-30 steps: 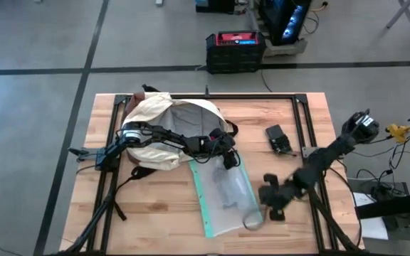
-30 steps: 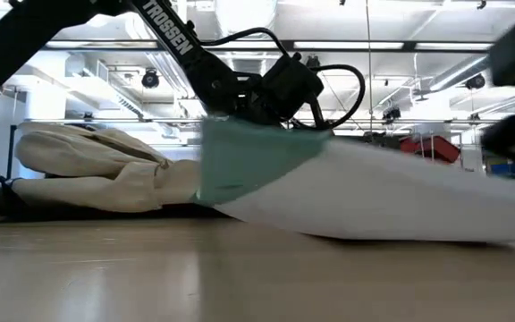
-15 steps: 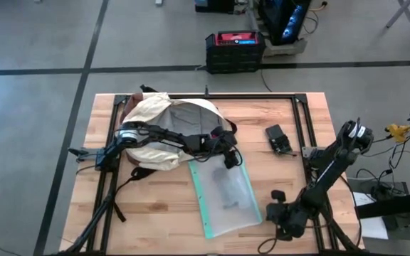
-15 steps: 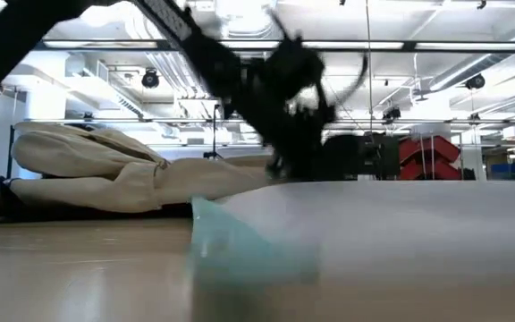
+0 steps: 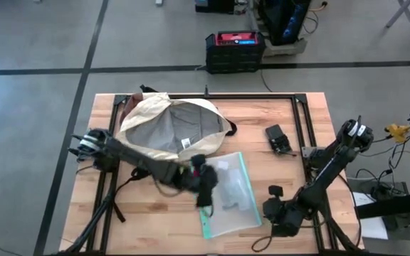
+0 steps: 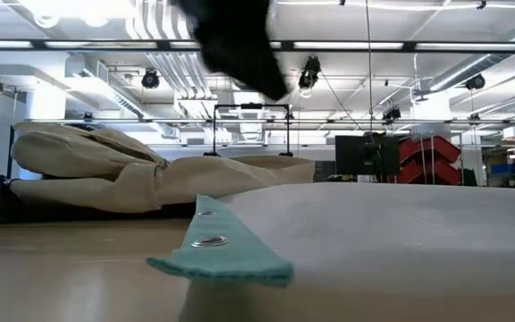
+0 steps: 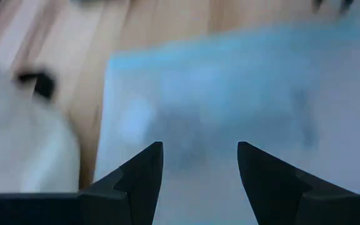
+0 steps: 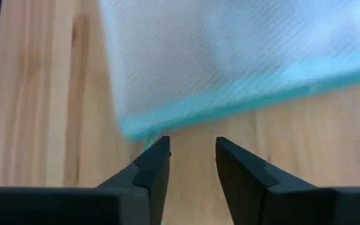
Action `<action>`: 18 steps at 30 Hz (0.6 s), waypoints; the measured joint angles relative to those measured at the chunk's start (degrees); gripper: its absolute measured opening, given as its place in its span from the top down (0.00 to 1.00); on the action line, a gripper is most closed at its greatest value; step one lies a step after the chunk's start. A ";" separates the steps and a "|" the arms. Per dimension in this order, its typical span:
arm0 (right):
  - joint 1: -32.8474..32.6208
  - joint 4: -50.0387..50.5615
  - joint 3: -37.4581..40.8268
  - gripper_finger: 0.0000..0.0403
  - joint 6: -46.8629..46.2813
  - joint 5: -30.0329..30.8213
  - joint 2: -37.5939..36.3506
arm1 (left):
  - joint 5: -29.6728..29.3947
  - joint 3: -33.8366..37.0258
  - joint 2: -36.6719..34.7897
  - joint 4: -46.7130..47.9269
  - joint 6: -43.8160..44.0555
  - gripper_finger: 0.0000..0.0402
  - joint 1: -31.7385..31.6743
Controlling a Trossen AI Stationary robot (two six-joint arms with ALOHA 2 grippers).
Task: Unpack backpack
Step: Open the green zip bag, then remove the blue earphones from the green zip bag
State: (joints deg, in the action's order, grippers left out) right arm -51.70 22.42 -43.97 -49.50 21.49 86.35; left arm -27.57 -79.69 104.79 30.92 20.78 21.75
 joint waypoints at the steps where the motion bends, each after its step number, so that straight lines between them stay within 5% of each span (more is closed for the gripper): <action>1: 0.93 0.05 -0.07 0.69 1.26 0.48 -0.10 | -0.92 1.45 0.00 0.17 2.09 0.53 1.62; 6: 6.77 3.27 -0.30 0.65 7.46 1.27 -0.09 | 0.59 10.08 -0.06 -1.26 13.71 0.53 5.69; 11: 12.43 6.16 -0.26 0.65 13.51 -0.03 0.76 | 2.52 21.65 1.01 -14.42 16.60 0.54 2.97; 18: 17.58 -11.33 -2.33 0.66 28.79 -3.97 3.13 | 7.31 31.69 2.76 -39.98 11.27 0.62 -4.37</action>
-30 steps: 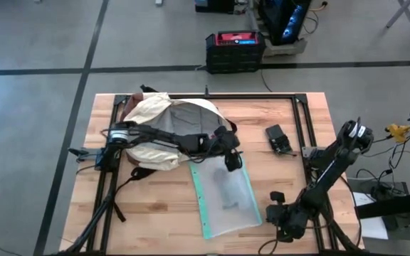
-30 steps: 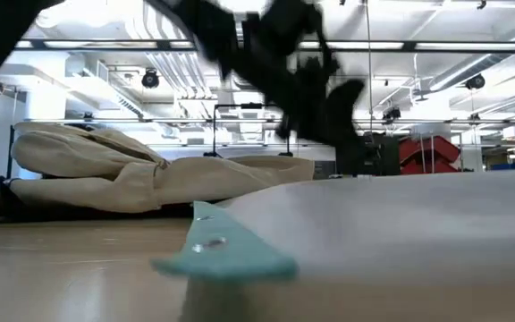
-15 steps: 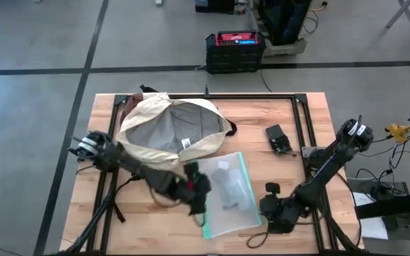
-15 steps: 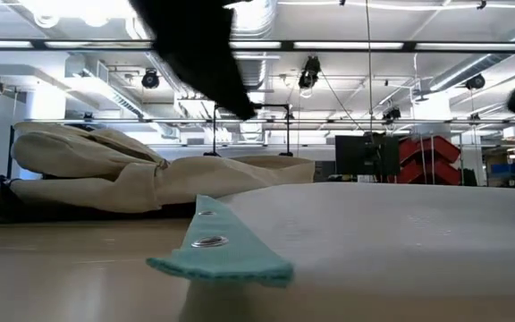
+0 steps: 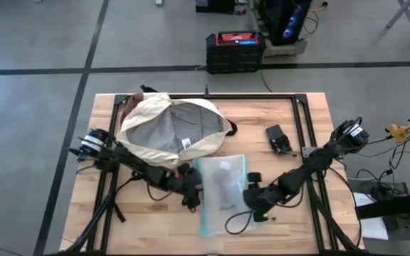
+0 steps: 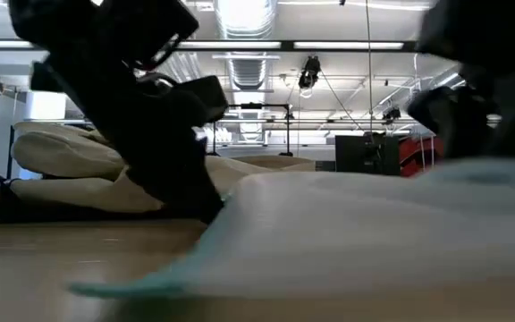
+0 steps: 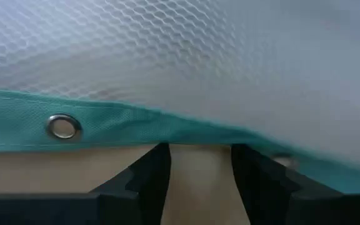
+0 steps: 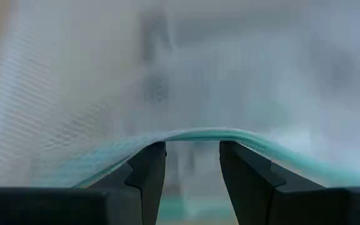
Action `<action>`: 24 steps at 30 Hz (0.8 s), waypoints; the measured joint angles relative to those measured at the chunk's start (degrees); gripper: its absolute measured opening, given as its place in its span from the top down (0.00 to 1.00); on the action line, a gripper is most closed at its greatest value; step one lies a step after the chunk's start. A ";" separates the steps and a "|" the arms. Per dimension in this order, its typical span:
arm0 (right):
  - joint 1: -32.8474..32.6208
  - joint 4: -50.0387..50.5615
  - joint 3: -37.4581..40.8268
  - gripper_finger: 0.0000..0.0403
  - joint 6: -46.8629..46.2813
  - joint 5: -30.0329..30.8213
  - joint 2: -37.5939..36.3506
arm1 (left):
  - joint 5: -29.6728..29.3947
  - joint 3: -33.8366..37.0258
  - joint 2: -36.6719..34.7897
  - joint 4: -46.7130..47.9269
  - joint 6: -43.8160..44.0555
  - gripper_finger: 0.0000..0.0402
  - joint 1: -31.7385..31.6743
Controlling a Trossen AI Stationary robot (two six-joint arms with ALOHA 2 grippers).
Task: Unpack backpack
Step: Remove the blue earphones from the green zip bag
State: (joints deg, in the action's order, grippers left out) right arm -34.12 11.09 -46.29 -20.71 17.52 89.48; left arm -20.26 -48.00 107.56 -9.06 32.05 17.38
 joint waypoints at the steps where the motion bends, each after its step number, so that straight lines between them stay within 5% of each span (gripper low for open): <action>1: 0.32 -1.43 -1.08 0.66 2.12 0.06 0.34 | -0.62 0.03 0.03 -0.08 -1.10 0.63 -1.00; 9: 1.81 -3.01 -8.65 0.60 9.02 7.38 4.37 | -7.17 -4.75 0.45 2.07 -15.09 0.71 -9.46; 15: 1.73 0.74 -8.12 0.58 1.54 11.02 6.26 | -9.88 -13.34 -1.07 19.46 -21.24 0.73 -13.62; 20: 0.55 6.48 -6.87 0.58 -7.22 13.68 6.38 | -10.11 -20.29 -3.97 31.09 -18.50 0.74 -11.55; 24: -1.59 7.00 -6.85 0.56 -8.52 18.69 6.31 | -8.92 -21.54 -4.51 26.40 -14.86 0.73 -6.55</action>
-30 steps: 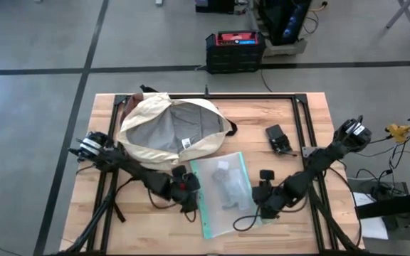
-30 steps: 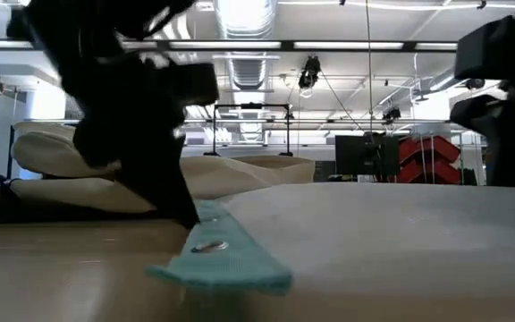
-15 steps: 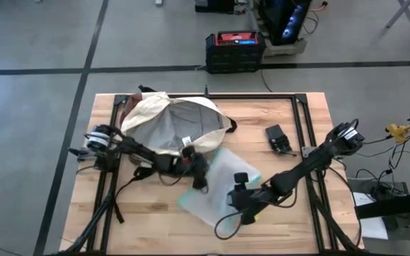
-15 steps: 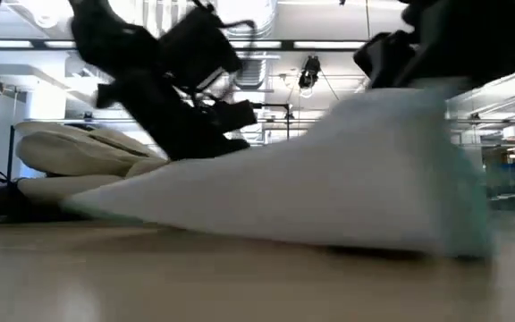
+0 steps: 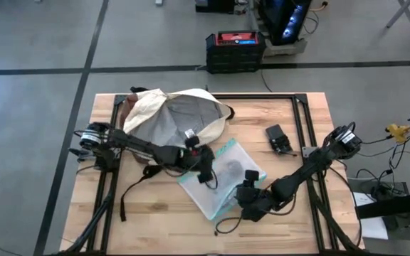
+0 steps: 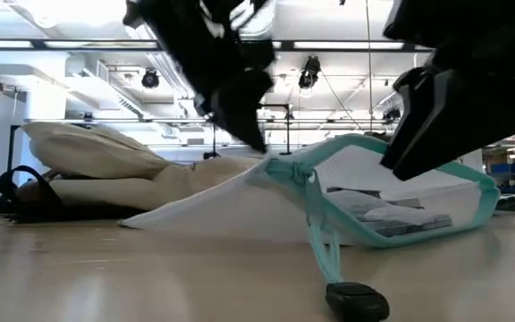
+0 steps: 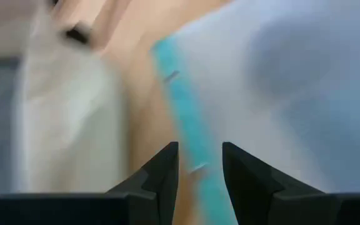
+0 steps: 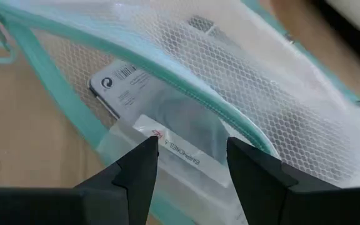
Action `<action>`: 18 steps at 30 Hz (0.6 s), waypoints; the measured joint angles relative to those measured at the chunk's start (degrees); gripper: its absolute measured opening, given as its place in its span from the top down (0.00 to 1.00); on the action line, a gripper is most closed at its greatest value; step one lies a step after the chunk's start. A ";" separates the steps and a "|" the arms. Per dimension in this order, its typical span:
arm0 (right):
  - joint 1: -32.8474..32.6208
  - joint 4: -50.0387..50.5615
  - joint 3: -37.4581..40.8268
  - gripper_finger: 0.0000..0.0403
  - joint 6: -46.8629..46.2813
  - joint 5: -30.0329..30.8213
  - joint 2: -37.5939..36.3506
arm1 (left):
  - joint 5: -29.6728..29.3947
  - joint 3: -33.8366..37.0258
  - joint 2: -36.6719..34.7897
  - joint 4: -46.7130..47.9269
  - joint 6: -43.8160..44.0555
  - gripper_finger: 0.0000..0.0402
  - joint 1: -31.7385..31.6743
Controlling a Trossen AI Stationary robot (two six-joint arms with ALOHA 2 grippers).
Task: Unpack backpack
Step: Remove the blue earphones from the green zip bag
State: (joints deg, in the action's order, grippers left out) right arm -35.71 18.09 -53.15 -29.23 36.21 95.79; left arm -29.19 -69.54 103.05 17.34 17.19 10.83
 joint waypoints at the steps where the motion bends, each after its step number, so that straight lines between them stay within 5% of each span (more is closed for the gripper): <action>1: -0.26 -0.15 0.00 0.56 0.33 1.57 0.00 | 0.28 0.15 0.34 -3.57 0.04 0.73 1.35; 8: 0.01 -0.61 -0.02 0.55 3.30 4.52 0.22 | 1.39 1.67 5.33 -23.73 1.26 0.69 6.47; 18: 0.67 -0.20 -0.02 0.55 3.30 5.85 0.74 | 2.84 -0.89 8.21 -26.38 4.84 0.52 6.82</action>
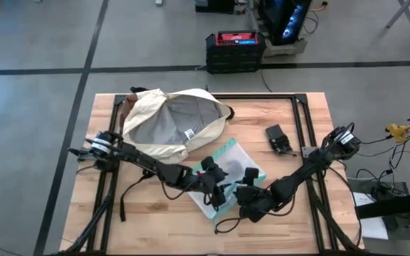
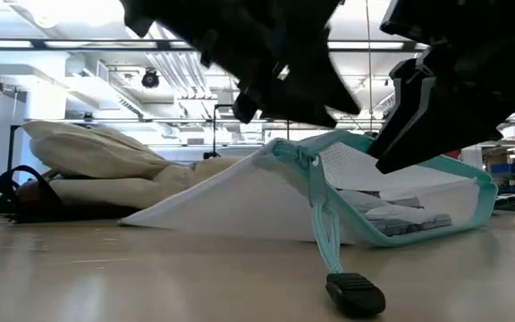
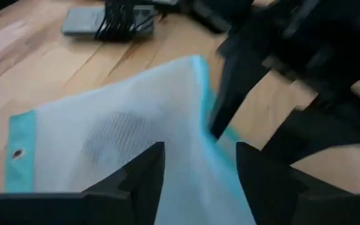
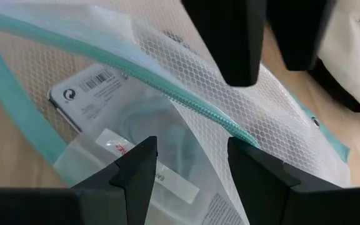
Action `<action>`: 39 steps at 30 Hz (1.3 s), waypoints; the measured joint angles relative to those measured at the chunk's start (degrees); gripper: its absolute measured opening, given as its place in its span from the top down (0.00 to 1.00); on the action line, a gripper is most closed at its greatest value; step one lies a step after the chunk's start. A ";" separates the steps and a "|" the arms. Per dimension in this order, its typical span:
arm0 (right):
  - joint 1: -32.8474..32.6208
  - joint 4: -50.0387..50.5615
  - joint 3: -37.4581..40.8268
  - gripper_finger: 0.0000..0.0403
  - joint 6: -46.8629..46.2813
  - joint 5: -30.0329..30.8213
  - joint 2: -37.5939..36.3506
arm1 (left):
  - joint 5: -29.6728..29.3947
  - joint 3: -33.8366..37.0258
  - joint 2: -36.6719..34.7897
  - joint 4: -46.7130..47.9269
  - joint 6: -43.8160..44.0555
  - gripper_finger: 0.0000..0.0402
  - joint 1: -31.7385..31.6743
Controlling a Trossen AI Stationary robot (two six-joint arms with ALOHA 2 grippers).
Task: Unpack backpack
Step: Remove the blue earphones from the green zip bag
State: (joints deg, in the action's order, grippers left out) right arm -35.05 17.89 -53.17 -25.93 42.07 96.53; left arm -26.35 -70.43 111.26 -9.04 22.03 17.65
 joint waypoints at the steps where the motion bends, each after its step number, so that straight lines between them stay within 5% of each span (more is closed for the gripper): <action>1: 0.18 0.02 0.00 0.55 0.00 0.02 0.00 | 0.05 -0.04 0.30 0.03 0.22 0.50 0.04; 8: 0.32 -0.15 0.00 0.55 -0.28 0.97 0.00 | 1.81 -0.07 5.74 -3.06 1.85 0.36 -0.13; 14: -0.18 -0.12 0.11 0.55 -0.64 1.26 0.00 | -0.69 -0.07 7.26 -1.93 4.14 0.34 -1.07; 18: -1.40 -0.33 0.03 0.55 -3.33 1.63 -0.55 | -6.21 -0.07 6.97 1.57 7.08 0.50 -1.47; 22: -2.79 0.12 0.02 0.55 -6.37 1.73 -0.52 | -7.67 -0.07 6.53 2.86 7.84 0.86 -1.58; 24: -3.25 0.22 0.02 0.55 -8.86 2.02 -0.25 | -8.83 -0.07 5.97 3.04 7.88 0.96 -1.61; 34: -1.90 -1.99 0.11 0.55 -21.01 15.17 6.53 | -12.02 -0.07 -2.52 4.09 6.46 1.00 -1.29; 39: 2.41 -9.47 0.17 0.55 -18.57 14.60 8.90 | -11.76 -0.05 -3.27 4.61 5.93 1.00 -0.23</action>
State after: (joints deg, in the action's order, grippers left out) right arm -32.64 8.42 -52.99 -44.50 56.66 105.43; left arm -38.11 -70.48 107.98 -4.43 27.97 17.42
